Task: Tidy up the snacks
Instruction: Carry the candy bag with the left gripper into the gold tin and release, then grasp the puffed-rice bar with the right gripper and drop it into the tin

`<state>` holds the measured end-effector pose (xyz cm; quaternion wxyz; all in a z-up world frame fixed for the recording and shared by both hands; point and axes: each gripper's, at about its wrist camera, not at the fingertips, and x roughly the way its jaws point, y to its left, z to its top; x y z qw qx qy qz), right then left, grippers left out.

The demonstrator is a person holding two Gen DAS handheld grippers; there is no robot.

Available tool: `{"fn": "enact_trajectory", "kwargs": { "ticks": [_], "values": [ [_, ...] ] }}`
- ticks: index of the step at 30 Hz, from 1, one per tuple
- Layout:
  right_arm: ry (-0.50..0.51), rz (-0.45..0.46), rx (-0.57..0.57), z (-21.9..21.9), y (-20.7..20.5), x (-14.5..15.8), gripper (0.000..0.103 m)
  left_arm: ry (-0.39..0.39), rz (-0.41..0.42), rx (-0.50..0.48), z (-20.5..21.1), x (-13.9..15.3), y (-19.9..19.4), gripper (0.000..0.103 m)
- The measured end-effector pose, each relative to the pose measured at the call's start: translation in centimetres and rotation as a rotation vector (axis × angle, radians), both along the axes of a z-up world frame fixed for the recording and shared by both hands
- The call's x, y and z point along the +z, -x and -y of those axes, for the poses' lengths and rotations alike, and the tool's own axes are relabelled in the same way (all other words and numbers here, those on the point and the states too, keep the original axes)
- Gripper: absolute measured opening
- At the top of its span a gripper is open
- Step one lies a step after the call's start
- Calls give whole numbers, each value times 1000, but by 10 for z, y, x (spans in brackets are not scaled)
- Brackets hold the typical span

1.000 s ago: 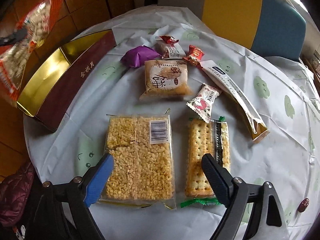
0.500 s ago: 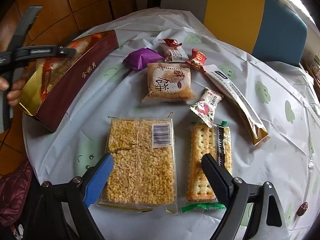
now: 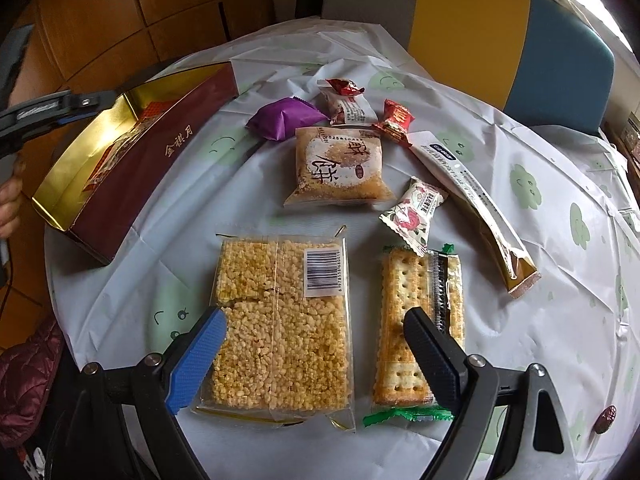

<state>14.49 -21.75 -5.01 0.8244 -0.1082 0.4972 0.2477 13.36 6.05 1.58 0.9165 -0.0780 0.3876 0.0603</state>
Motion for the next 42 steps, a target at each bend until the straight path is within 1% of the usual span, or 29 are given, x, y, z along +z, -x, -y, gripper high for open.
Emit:
{"fn": "enact_trajectory", "kwargs": {
  "ticks": [1,3,8,12,15,16,17,18,20,26,29,33,42],
  "values": [
    [0,-1,0,0,0,0,92,-1,0,-6,3,0,3,42],
    [-2,-4,5,0,0,0,93,-2,0,-20,9,0,14,46],
    [-11,-17,23,-5,5,1,94,-5,-6,-51,23,-3,34,47],
    [63,17,59,-15,13,-4,95,-11,-7,-81,32,-5,46,47],
    [104,40,61,-20,17,-7,95,-12,-12,-97,37,-8,52,47],
    [112,44,58,-21,17,-8,91,-13,-12,-100,37,-9,54,47],
    [123,53,60,-23,19,-8,83,-15,-12,-105,39,-10,56,47],
    [118,41,66,-25,20,-9,74,-19,-13,-107,40,-11,59,47],
    [131,32,33,-28,20,-12,73,-22,-12,-108,40,-11,62,47],
    [131,41,-25,-30,21,-13,73,-29,-3,-91,33,-10,71,47],
    [142,44,-54,-32,21,-13,73,-16,-2,-80,27,-9,75,47],
    [133,23,-103,-35,22,-11,72,-14,-1,-54,20,-9,79,47],
    [104,-10,-122,-54,32,-6,72,12,3,-12,4,-7,84,49]
  ]
}}
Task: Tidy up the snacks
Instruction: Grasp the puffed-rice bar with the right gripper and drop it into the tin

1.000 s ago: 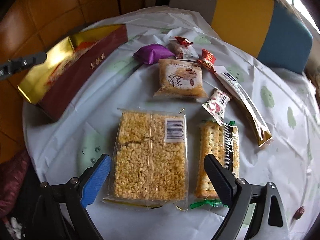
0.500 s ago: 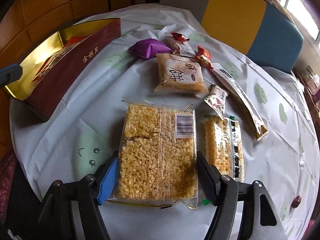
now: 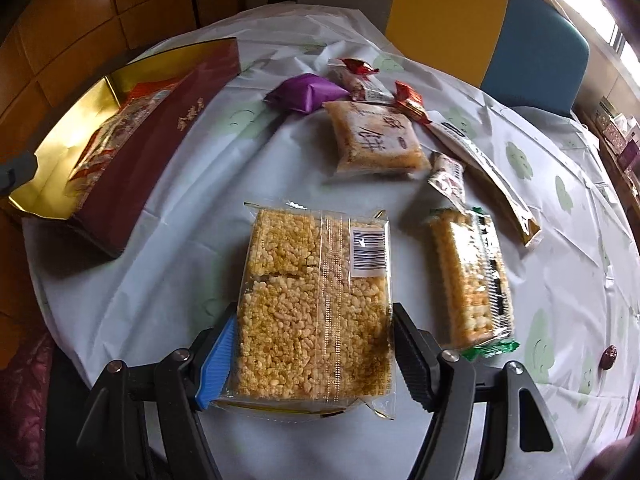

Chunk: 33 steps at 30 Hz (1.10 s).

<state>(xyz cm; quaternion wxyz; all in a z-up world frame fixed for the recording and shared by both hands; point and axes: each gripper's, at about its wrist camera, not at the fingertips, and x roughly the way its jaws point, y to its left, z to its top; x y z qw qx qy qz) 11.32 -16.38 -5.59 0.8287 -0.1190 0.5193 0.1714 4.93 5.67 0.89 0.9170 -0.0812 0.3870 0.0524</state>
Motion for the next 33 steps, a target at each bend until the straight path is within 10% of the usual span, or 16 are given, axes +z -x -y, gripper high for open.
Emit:
{"fn": "enact_trajectory", "kwargs": {
  "ticks": [21,33],
  "values": [
    [-248,75,62,-117,-12,88,72,54,2,284,-82,-2,13,49],
    [-175,15,145,-171,-10,50,79,77,-5,312,-94,-9,14,49]
  ]
}}
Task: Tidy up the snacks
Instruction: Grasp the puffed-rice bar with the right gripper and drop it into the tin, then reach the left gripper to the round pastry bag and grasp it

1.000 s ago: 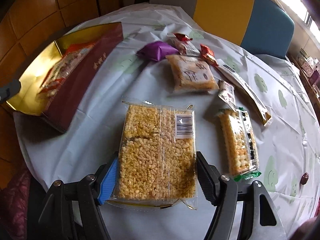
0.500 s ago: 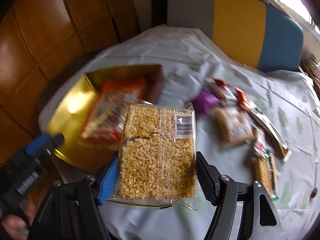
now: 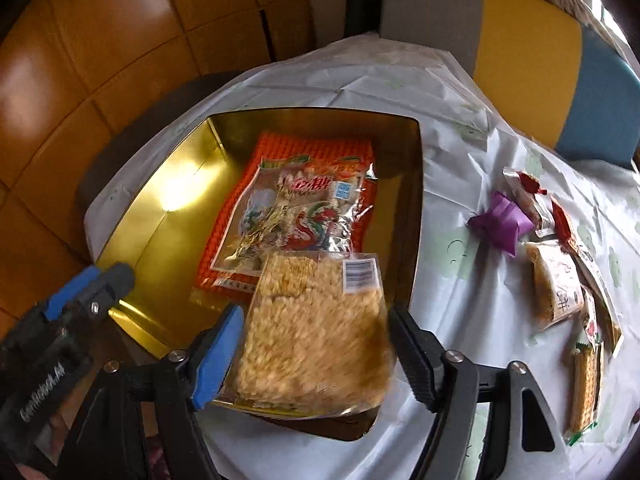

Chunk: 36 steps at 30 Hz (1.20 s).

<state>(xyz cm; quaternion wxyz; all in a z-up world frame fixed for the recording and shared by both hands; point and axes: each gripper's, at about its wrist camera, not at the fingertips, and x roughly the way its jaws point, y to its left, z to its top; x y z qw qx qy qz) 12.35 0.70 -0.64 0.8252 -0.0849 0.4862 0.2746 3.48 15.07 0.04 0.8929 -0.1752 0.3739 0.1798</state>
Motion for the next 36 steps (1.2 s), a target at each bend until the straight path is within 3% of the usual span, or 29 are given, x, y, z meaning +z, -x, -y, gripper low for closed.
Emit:
{"fn": "enact_trajectory", "kwargs": {
  "ticks": [4,19,36],
  "values": [
    [-1,55,-6,6,10,9,80,-28,7,-15,6,1,-3,49],
    [-50,124,-129,62,27,28,80,-105,27,-121,43,11,0,49],
    [67,179,-261,163,20,23,80,-160,15,-270,95,15,-2,51]
  ]
}}
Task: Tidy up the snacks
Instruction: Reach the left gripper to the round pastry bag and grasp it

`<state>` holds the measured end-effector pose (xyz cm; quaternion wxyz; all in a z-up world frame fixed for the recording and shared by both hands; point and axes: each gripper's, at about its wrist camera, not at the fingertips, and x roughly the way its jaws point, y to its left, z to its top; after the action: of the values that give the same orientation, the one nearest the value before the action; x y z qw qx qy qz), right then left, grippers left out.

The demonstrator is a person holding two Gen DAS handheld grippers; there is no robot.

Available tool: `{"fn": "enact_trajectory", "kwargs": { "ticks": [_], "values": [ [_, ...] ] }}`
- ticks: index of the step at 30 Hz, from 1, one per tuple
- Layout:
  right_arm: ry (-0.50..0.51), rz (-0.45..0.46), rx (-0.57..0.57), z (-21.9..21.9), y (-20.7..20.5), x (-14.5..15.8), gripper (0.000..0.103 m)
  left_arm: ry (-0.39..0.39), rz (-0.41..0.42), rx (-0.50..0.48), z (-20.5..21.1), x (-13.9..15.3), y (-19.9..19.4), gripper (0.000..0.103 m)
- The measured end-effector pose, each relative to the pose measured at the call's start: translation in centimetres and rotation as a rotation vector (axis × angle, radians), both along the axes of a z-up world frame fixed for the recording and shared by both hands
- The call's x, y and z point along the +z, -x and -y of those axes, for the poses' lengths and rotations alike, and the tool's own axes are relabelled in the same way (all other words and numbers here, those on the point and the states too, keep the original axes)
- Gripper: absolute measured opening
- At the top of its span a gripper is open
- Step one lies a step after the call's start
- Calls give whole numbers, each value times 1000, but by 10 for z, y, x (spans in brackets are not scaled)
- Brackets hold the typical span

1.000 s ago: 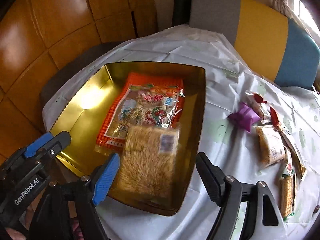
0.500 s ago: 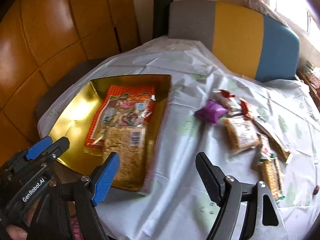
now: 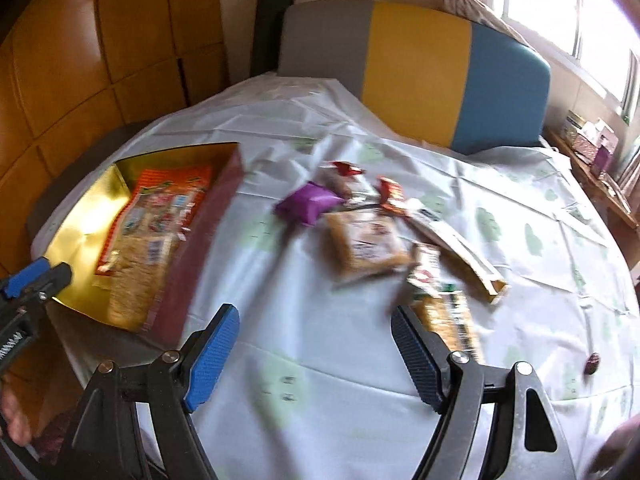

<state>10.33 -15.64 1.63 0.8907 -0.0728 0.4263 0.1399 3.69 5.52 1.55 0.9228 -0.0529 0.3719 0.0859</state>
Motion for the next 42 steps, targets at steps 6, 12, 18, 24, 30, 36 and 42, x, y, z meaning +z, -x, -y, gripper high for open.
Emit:
{"fn": "enact_trajectory", "kwargs": {
  "ticks": [6,12,18,24,30,36,42],
  "values": [
    [61,25,-54,48,-14,8,80,-30,-4,-63,24,0,-2,55],
    [131,17,-127,99,-43,4,80,-53,-15,-136,48,1,-7,55],
    [160,-14,-182,149,-65,-11,80,-60,-31,-212,72,4,-13,55],
    [65,-64,-318,183,-77,-22,80,-9,-74,-267,90,8,-38,55],
    [6,-73,-279,178,-75,-18,80,43,-120,-310,104,12,-82,53],
    [-13,-91,-257,175,-77,-18,80,26,-182,-336,116,4,-126,53],
    [-51,-105,-284,183,-80,-17,80,120,-273,-350,134,-13,-153,46]
  ]
}}
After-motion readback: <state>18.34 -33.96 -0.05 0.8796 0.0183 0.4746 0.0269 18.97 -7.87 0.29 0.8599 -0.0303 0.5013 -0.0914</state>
